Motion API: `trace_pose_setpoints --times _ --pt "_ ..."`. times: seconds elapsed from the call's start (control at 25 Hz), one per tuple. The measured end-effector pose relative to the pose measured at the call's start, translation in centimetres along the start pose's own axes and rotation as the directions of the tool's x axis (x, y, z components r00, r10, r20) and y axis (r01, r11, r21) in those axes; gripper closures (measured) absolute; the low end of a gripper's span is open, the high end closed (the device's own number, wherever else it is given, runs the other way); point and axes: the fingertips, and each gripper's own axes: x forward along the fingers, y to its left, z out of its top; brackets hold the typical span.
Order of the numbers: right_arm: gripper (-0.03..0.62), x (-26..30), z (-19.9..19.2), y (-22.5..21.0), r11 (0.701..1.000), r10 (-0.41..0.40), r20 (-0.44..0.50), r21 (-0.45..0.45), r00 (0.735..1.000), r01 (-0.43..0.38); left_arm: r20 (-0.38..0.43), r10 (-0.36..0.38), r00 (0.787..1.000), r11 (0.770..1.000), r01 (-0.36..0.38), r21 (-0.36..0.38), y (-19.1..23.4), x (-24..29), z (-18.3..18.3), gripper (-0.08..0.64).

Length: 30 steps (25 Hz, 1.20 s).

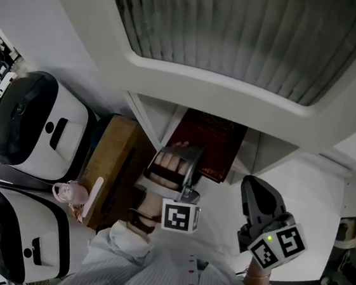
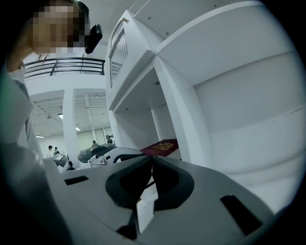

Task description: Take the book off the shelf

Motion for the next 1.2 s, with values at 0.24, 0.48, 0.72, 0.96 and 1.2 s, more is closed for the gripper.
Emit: trace_pose_setpoints --times 0.24,0.48,0.72,0.96,1.2 --pt "0.578 0.3 -0.1 0.1 1.0 0.005 -0.012 -0.005 1.0 -0.005 0.007 0.016 1.0 1.0 -0.016 0.009 0.3 -0.2 0.1 0.249" --pt "0.578 0.8 -0.4 0.3 1.0 0.02 -0.018 -0.007 1.0 -0.02 0.007 0.005 1.0 1.0 -0.005 0.006 -0.1 -0.2 0.1 0.25" --pt "0.578 0.9 -0.2 0.5 0.999 0.041 -0.009 -0.004 0.999 -0.041 -0.012 0.024 1.0 1.0 -0.024 0.013 0.1 -0.4 0.0 0.25" --pt "0.578 -0.1 0.1 0.5 1.0 0.025 0.018 -0.002 1.0 -0.025 -0.026 -0.015 1.0 1.0 0.015 0.002 -0.8 -1.3 -0.1 0.253" --pt "0.578 -1.6 0.4 1.3 1.0 0.011 0.037 -0.011 0.999 -0.01 -0.02 0.008 1.0 1.0 -0.009 -0.023 -0.3 -3.0 0.0 0.259"
